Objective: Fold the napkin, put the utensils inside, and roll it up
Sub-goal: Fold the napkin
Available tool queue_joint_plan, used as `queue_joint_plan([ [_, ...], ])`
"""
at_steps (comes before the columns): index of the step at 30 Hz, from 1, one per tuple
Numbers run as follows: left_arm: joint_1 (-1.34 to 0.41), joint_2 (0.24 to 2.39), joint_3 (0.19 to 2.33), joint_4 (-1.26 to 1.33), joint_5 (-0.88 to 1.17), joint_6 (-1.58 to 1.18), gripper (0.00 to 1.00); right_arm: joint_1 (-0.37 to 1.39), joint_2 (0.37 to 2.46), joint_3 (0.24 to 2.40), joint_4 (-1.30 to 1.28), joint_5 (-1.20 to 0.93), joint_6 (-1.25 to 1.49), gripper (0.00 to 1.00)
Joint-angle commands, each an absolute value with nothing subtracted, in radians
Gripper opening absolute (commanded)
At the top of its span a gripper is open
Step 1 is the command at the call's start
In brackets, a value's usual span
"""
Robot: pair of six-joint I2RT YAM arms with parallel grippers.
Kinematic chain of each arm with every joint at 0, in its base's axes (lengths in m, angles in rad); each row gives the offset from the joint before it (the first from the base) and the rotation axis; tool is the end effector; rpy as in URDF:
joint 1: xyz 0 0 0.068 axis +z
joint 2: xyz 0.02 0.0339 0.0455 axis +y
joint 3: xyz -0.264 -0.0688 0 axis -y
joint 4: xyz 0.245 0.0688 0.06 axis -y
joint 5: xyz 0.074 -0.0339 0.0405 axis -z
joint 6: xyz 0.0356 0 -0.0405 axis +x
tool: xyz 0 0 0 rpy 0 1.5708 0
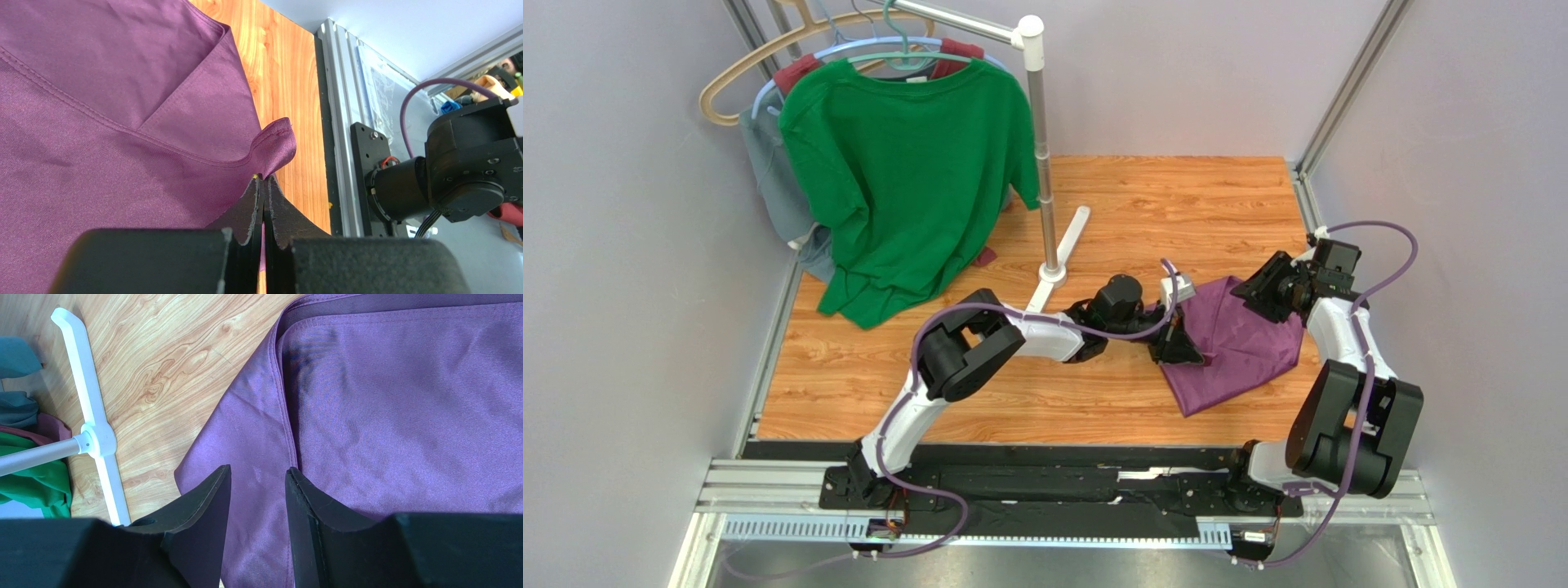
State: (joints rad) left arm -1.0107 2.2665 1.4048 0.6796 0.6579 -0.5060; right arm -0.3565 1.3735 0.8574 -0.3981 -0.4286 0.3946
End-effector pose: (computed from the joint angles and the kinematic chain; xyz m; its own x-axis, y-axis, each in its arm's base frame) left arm 0.2444 -0.4307 0.1508 -0.5639 0.1774 -0.8066 0.8192 -0.0036 -0.5735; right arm 0.2637 -0.0824 0.2194 -0.6546 0.6169 -0.4370 0.3589 0.7623 0.5386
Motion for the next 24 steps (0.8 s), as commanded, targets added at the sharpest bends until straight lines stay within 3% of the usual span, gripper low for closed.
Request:
queue_joint_plan([
  [1, -1.028, 2.223, 1.402, 0.687, 0.696, -0.45, 0.0, -0.353, 1.356, 0.865, -0.357, -0.436, 0.38, 0.42],
  [24, -1.077, 2.276, 1.466, 0.506, 0.724, -0.382, 0.0, -0.351, 1.362, 0.865, -0.356, -0.446, 0.38, 0.42],
])
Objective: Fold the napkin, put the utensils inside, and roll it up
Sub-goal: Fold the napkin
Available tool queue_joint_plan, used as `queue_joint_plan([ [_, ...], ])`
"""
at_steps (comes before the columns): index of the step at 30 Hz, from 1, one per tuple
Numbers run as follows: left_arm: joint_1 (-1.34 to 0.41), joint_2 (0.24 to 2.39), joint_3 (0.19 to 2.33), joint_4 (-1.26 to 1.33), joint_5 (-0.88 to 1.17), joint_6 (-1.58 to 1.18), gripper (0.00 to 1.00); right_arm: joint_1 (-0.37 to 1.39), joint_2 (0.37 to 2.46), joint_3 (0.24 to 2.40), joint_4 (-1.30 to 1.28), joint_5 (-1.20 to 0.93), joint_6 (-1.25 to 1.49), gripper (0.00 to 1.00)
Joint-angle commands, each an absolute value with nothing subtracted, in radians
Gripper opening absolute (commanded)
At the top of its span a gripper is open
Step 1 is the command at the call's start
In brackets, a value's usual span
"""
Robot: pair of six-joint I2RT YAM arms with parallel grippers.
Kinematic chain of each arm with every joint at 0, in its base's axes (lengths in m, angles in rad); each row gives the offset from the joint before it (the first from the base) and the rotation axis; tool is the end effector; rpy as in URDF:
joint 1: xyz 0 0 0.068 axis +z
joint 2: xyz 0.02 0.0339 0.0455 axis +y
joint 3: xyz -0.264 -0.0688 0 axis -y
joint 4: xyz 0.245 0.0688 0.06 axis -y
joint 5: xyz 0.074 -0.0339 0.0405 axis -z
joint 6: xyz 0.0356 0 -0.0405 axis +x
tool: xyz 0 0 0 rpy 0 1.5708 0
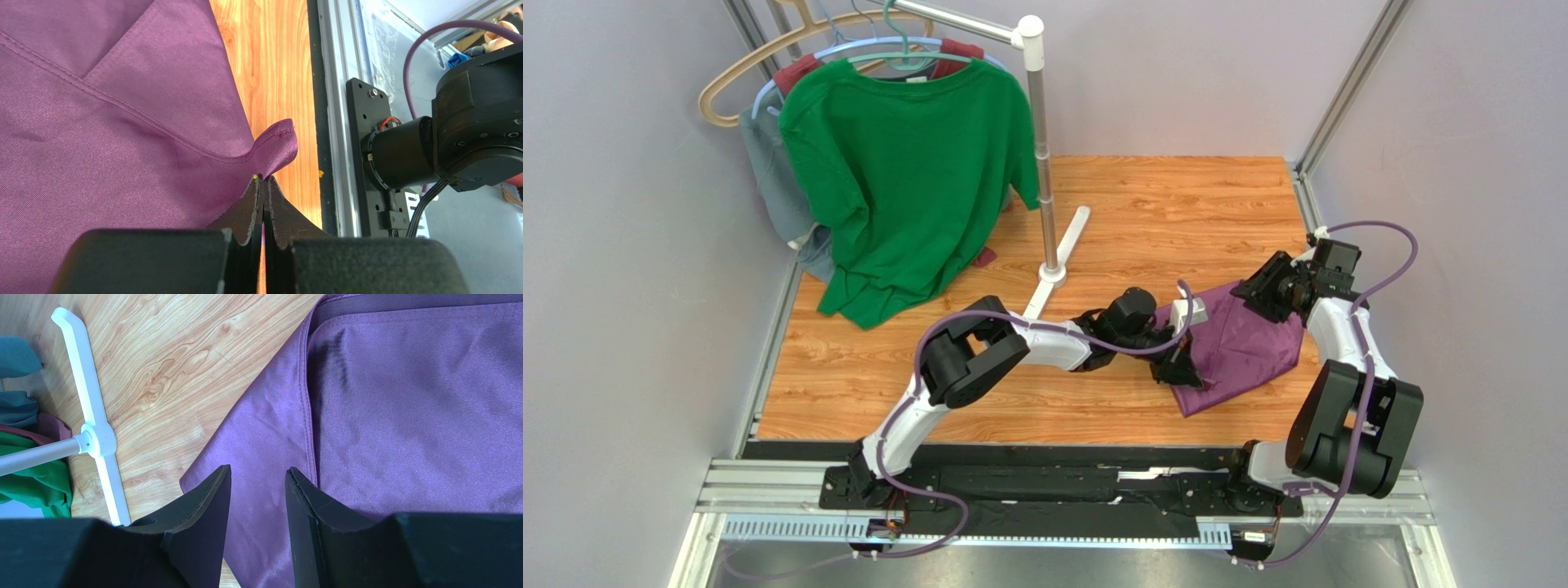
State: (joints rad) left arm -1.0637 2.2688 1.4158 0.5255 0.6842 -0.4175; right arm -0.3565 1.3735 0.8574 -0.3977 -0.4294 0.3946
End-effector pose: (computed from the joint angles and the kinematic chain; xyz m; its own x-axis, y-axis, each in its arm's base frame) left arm 0.2194 -0.4412 0.1380 -0.5353 0.3166 -0.7831 0.8216 -0.0202 -0.5698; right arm 0.2637 -0.0824 0.2194 -0.6546 0.6168 -0.4371 0.3582 0.7622 0.5391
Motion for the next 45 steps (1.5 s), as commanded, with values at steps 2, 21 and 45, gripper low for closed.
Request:
queue_joint_plan([
  [2, -1.078, 2.275, 1.471, 0.494, 0.724, -0.371, 0.01, -0.353, 1.361, 0.867, -0.356, -0.445, 0.38, 0.42],
  [21, -1.045, 2.005, 1.261, 0.425, 0.549, -0.353, 0.76, -0.257, 1.302, 0.871, -0.409, -0.391, 0.364, 0.42],
  [45, -0.624, 1.71, 1.074, 0.21, 0.359, -0.571, 0.73, 0.354, 1.129, 0.695, -0.583, -0.002, 0.367, 0.45],
])
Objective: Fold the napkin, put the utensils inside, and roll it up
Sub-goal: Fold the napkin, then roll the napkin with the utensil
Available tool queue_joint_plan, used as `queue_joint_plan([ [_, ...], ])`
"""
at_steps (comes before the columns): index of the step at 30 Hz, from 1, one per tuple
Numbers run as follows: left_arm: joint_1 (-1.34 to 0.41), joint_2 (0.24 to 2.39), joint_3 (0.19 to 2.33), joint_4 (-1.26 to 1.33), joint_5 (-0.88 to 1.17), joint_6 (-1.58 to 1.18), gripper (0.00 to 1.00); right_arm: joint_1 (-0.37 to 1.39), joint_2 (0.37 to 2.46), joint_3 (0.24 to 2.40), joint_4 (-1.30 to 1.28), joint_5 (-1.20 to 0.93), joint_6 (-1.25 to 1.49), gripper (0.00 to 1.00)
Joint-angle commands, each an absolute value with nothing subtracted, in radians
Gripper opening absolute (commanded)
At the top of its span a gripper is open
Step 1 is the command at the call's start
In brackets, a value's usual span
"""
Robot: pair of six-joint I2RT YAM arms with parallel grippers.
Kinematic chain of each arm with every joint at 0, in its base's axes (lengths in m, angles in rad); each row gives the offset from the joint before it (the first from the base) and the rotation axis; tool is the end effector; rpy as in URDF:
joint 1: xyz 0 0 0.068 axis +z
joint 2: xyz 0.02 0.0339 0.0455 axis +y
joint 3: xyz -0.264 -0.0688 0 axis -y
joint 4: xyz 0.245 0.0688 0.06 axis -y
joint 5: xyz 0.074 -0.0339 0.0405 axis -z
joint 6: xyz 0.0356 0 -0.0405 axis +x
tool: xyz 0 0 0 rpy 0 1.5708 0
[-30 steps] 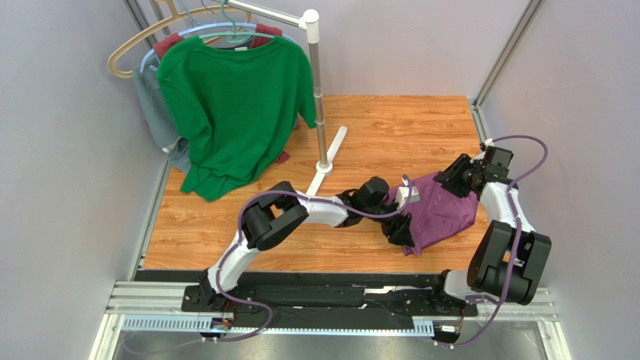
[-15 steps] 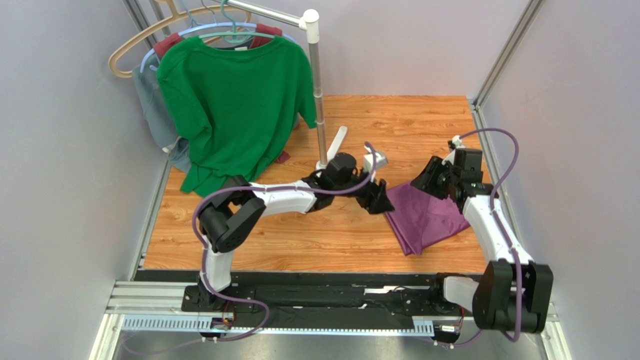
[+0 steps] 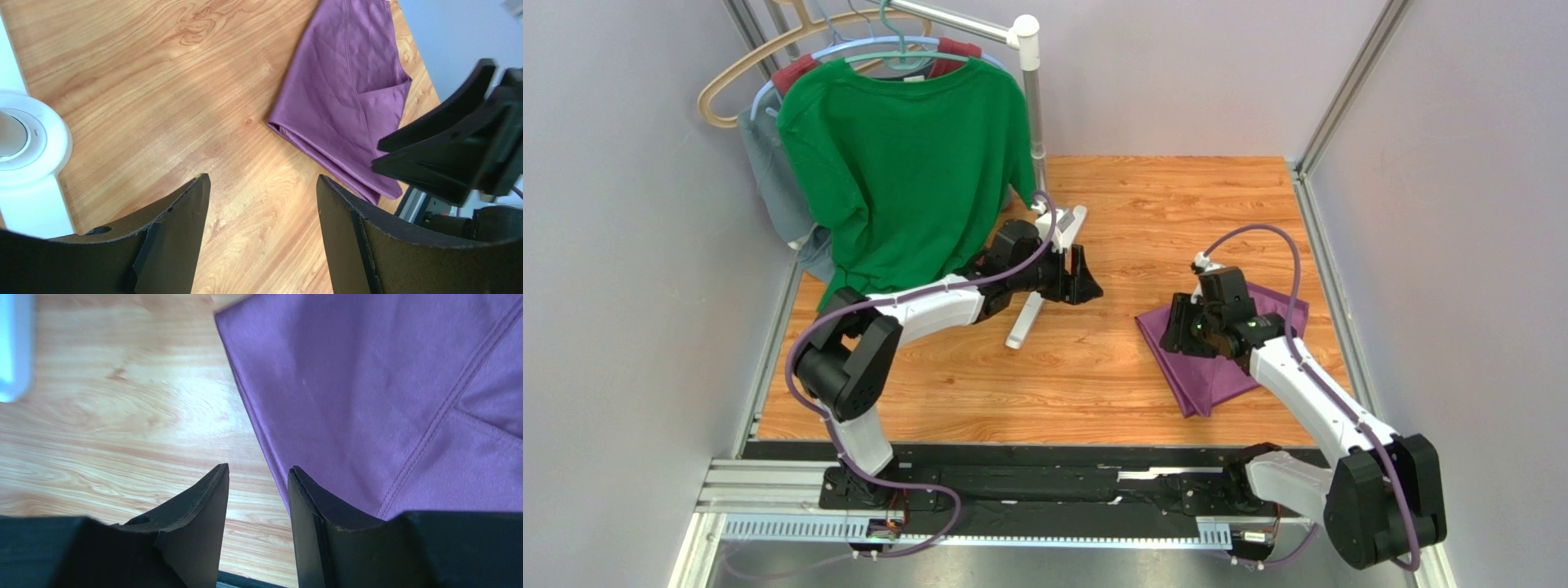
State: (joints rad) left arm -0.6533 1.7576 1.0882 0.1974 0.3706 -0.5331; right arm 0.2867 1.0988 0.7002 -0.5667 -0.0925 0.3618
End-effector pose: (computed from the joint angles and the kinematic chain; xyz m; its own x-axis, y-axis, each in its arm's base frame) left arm 0.3049 -0.2496 0.2192 -0.7290 -0.0385 -0.6834 0.5251 0.6090 -0.5945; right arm 0.2018 0.0629 0.2188 -0.8551 0.1153 -0.5054 -0.0314 0.9616 0.2725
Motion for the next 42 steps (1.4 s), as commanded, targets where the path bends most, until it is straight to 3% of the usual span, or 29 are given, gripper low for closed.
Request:
queue_joint_plan([
  [1, -0.624, 1.707, 1.075, 0.209, 0.36, -0.569, 0.73, 0.37, 1.156, 0.696, -0.583, 0.032, 0.37, 0.45],
  [23, -0.618, 1.73, 1.103, 0.253, 0.474, -0.568, 0.7, 0.574, 1.365, 0.795, -0.637, 0.299, 0.325, 0.46],
  [42, -0.635, 1.695, 1.114, 0.203, 0.483, -0.523, 0.7, 0.604, 1.491, 0.838, -0.663, 0.333, 0.327, 0.18],
])
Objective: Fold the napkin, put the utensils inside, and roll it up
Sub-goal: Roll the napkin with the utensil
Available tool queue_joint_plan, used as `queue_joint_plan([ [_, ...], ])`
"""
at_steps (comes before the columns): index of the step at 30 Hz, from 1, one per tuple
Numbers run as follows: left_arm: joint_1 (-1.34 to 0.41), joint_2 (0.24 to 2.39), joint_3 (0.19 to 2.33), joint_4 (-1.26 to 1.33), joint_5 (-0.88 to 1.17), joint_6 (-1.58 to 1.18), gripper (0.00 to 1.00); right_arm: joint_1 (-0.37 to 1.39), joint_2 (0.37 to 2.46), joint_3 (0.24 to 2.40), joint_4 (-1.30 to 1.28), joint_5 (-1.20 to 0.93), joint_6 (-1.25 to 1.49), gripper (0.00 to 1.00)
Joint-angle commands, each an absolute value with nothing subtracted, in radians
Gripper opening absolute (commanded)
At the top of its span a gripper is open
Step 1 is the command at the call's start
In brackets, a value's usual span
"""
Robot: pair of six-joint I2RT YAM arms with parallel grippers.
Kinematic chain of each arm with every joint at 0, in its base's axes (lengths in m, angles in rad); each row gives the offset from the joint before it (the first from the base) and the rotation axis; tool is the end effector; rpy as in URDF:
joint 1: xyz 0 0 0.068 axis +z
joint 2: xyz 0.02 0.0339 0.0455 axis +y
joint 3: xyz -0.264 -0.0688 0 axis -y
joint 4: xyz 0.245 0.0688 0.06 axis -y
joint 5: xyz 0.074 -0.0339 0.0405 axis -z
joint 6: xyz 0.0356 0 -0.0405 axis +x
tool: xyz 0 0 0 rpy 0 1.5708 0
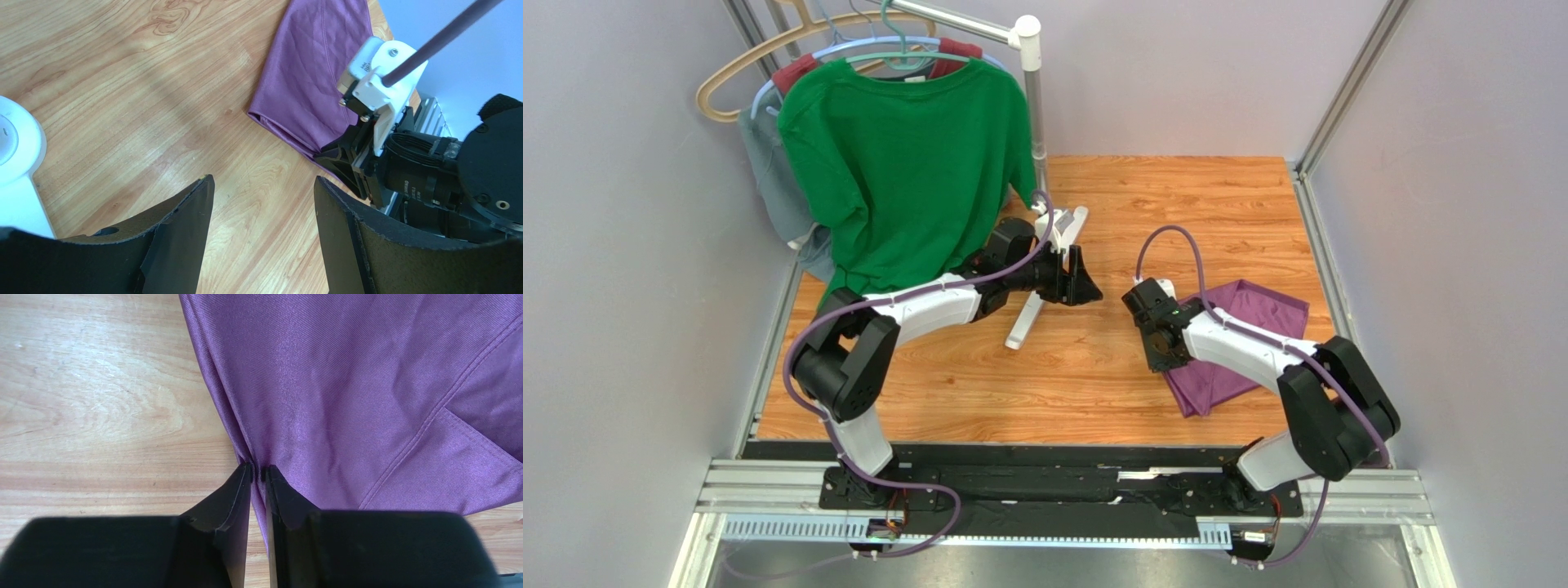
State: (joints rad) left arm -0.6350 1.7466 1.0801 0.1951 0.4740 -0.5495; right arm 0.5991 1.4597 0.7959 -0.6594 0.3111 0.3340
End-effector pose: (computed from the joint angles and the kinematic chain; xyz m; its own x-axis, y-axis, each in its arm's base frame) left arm 0.3043 -0.2444 0.2211 -0.7584 -0.0184 -0.6515 0.5383 0.5458 -0.6421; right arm 0.2102 0.1303 0.1676 -0.9121 -0.2449 -0.3288 -0.1862 0.9619 -0.2000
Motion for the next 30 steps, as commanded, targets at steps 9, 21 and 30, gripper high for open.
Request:
queue_joint_plan([
  [9, -0.655, 1.635, 1.095, 0.183, 0.483, -0.509, 0.7, 0.606, 1.552, 0.861, -0.672, 0.276, 0.31, 0.04],
  [21, -0.661, 1.482, 0.994, 0.164, 0.376, -0.503, 0.69, 0.637, 1.528, 0.877, -0.6, 0.103, 0.245, 0.0],
  [30, -0.598, 1.336, 0.872, 0.077, 0.22, -0.529, 0.69, 0.738, 1.577, 0.974, -0.566, 0.017, 0.265, 0.0],
])
